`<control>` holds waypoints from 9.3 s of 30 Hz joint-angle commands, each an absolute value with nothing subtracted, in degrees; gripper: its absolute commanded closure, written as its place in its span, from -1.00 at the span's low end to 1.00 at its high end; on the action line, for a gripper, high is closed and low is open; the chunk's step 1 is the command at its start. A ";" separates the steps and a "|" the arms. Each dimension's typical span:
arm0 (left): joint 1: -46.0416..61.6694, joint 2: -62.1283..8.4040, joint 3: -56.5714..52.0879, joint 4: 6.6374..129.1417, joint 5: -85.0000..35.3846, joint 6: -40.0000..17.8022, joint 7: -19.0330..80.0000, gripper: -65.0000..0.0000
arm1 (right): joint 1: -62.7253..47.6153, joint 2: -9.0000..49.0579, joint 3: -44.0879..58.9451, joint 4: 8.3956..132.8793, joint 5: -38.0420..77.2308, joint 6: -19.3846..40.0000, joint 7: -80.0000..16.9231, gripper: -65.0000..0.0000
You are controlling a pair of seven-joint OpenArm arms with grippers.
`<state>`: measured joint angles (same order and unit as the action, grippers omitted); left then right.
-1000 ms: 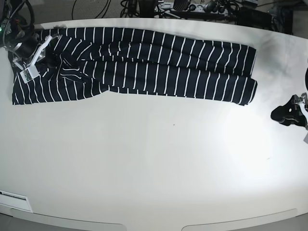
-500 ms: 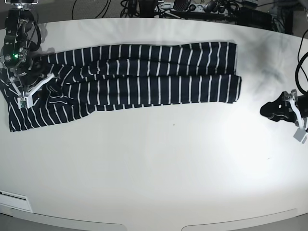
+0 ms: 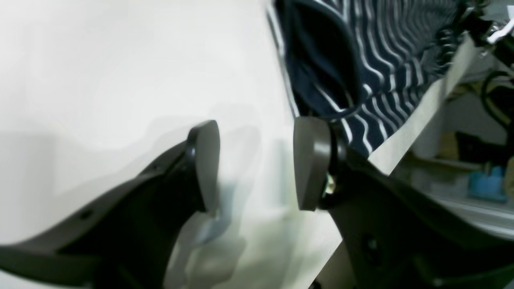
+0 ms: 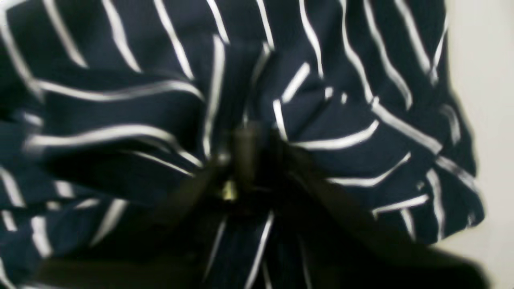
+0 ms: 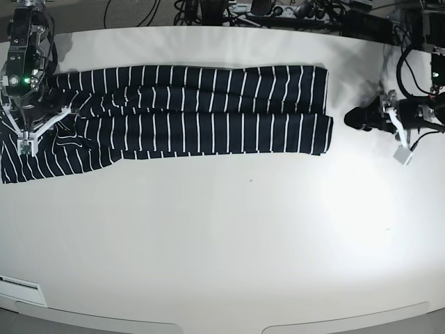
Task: Fold the T-shirt properly
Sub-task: 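Move the left gripper to the strip's end and grasp it, then fold the grasped strip end inward with the left gripper and release, then regrasp the strip end with the left gripper and tuck it under, then drag the strip end toward the right gripper with the left gripper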
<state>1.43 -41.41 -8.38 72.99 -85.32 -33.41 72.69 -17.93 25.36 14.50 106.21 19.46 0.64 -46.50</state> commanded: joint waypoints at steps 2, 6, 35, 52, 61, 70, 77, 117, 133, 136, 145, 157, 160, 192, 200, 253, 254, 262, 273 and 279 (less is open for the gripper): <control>2.44 -41.34 -8.80 73.52 -85.00 -33.19 73.41 0.02 | -17.32 26.35 15.00 108.29 19.44 2.66 -45.69 0.28; 5.10 -39.66 -8.80 73.52 -85.00 -32.49 73.41 -0.07 | -17.32 26.37 14.98 108.38 19.64 4.08 -46.24 0.22; 6.17 -23.00 -8.16 73.56 -85.00 -32.56 72.44 0.02 | -17.47 26.37 14.98 108.38 19.66 5.41 -46.50 0.22; 5.85 -28.99 -10.24 89.58 -84.79 -34.13 72.42 1.00 | -17.47 26.37 14.98 108.38 19.66 5.54 -46.30 0.23; 5.85 -31.99 -20.14 91.72 -83.00 -34.74 69.82 1.00 | -17.47 26.37 14.98 108.38 19.66 6.52 -46.26 0.23; 5.87 -33.30 -23.05 91.72 -83.02 -34.72 68.60 1.00 | -17.19 26.37 14.98 108.38 20.23 7.99 -45.78 0.23; 6.61 -33.34 -23.05 91.72 -84.79 -34.72 72.03 0.31 | -15.22 26.39 15.00 109.60 25.67 12.78 -45.63 0.23; 23.66 -21.21 -38.81 91.74 -83.99 -26.87 70.78 -0.11 | -13.93 26.41 14.98 99.48 18.59 2.85 -49.15 1.00; 19.40 -19.11 -28.93 91.77 -84.38 -26.92 72.25 -0.11 | -13.96 26.35 14.98 103.72 22.26 5.58 -50.30 1.00; 17.82 -18.11 -25.80 91.77 -82.61 -26.89 72.01 -0.11 | -13.96 26.35 14.98 103.74 22.26 5.58 -50.30 1.00; 16.01 -13.85 -24.38 91.77 -77.78 -25.21 70.28 -0.11 | -13.93 26.35 14.98 103.74 22.26 5.63 -50.39 1.00; 16.47 -15.77 -27.31 91.79 -76.34 -24.32 69.54 -0.11 | -13.98 26.35 14.98 103.77 22.28 7.07 -50.70 1.00; 16.47 -16.08 -28.53 91.92 -74.17 -22.81 68.51 -0.11 | -13.98 26.37 14.98 103.77 22.26 7.09 -50.81 1.00; 18.24 -8.27 -16.03 93.10 -65.78 -16.67 65.52 -0.11 | -14.44 26.68 14.98 103.77 20.78 7.75 -50.61 1.00; 16.40 -6.98 -16.80 93.14 -61.28 -15.51 63.00 0.89 | -14.44 26.70 14.98 103.79 21.04 9.63 -50.61 1.00; 3.92 -27.79 -19.40 93.23 -85.00 -27.42 71.31 1.00 | -12.19 22.52 2.55 91.02 20.93 23.40 -37.08 1.00; 3.60 -26.63 -19.09 93.23 -85.00 -27.42 70.87 1.00 | -12.21 22.52 2.55 91.02 20.93 23.40 -37.10 1.00; 1.02 -17.89 -13.26 93.23 -85.00 -27.55 70.72 1.00 | -12.21 22.52 2.55 91.02 20.93 23.35 -37.10 1.00; -1.28 -8.25 -9.47 92.92 -82.83 -32.62 67.72 1.00 | -12.21 22.52 2.55 91.02 20.93 23.35 -37.30 1.00; -1.26 -4.21 -9.37 90.26 -79.90 -32.67 65.95 1.00 | -12.21 22.52 2.55 91.02 20.91 23.42 -37.30 1.00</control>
